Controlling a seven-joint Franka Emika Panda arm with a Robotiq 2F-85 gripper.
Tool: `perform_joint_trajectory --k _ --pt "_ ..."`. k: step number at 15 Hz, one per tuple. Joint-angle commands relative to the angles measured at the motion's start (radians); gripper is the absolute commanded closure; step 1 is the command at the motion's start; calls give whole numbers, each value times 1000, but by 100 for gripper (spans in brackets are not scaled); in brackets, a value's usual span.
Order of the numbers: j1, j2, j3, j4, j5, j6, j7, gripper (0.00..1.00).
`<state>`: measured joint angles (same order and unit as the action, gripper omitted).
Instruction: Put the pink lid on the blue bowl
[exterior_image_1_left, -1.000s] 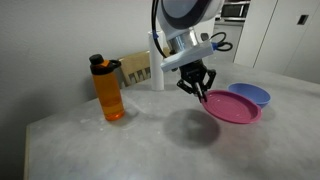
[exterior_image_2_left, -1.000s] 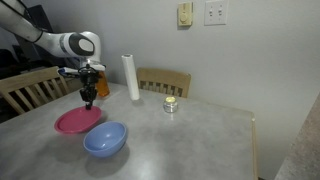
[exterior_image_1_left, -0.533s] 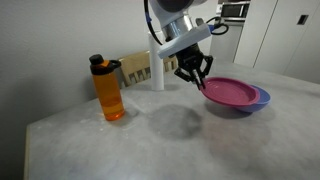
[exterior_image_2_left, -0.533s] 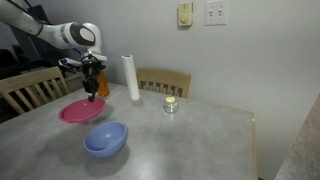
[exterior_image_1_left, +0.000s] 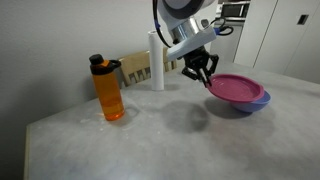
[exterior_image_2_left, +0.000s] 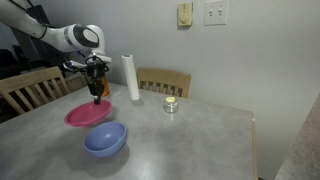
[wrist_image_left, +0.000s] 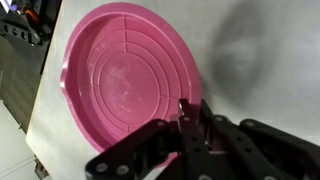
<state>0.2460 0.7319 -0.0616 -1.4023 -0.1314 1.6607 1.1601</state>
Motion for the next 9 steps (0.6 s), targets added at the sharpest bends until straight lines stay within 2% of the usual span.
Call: perform_joint_trajectory --k 1,9 --pt "-15 -88 -11 -140 -52 76 -29 97" --pt "-48 -212 -23 -347 -133 215 -31 97"
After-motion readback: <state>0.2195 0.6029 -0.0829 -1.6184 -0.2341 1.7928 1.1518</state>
